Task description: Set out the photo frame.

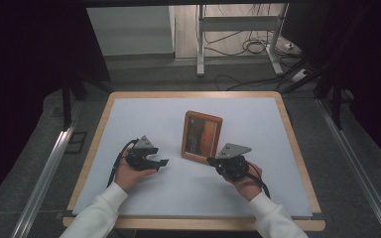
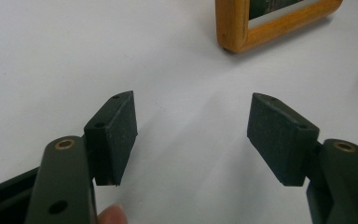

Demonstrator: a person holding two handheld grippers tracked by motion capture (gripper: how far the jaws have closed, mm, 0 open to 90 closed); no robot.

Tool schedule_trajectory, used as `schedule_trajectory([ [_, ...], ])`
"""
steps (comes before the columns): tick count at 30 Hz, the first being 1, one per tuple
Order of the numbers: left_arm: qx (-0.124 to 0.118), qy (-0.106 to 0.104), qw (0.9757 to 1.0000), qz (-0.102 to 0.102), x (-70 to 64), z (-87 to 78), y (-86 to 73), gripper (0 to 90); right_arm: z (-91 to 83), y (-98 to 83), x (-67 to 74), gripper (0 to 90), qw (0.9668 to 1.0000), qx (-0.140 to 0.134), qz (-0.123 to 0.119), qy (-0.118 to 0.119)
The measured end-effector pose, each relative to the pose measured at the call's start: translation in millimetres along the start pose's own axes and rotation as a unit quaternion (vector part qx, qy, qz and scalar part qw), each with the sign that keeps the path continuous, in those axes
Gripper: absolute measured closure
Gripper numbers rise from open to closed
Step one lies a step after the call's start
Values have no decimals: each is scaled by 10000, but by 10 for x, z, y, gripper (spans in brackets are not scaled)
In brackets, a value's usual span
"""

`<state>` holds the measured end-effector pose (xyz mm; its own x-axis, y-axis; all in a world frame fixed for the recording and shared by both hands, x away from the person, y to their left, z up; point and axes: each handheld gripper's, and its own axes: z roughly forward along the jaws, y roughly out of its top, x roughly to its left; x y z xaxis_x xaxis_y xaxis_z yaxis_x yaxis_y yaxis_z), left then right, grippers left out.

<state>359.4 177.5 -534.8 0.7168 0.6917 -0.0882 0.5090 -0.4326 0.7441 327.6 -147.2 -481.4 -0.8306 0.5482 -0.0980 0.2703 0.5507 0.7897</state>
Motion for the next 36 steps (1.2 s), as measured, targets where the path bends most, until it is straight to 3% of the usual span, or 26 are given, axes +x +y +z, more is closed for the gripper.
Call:
schedule_trajectory([
  [13,0,2,10000,20,-1,1,0,328,354,-136,10,898,9982,598,61,-40],
  [36,-15,-9,10000,9,5,-4,1,328,439,-204,-133,900,9974,676,166,-171],
])
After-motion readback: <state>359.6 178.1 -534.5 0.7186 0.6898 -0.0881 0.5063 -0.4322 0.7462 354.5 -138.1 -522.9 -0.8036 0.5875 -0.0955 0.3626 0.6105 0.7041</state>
